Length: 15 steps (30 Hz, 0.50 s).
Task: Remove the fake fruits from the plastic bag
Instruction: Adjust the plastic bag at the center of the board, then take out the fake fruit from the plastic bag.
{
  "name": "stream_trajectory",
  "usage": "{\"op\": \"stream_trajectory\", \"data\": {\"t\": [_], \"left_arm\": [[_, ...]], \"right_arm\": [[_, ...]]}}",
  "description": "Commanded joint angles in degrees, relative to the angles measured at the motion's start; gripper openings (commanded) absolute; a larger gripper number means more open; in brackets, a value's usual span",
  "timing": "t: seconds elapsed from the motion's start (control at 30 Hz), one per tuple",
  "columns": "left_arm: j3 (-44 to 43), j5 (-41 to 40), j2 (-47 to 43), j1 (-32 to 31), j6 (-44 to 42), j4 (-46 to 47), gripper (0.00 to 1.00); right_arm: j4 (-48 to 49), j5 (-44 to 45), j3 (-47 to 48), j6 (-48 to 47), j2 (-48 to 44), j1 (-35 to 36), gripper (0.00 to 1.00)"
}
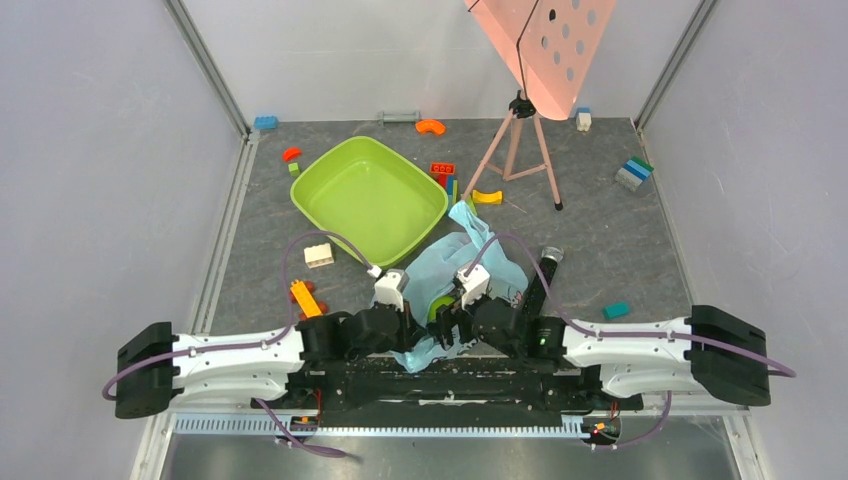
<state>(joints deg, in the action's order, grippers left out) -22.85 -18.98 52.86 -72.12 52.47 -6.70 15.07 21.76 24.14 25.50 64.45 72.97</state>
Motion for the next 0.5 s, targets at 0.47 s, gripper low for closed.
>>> {"op": "stream_trajectory", "data": {"t": [0.47], "left_arm": [[6.21, -5.16, -2.96, -1.05, 2.54, 2.31, 0.02]], "right_arm": [[-6.39, 9.44, 8.31, 2.64, 13.24, -2.71, 0.92]]}}
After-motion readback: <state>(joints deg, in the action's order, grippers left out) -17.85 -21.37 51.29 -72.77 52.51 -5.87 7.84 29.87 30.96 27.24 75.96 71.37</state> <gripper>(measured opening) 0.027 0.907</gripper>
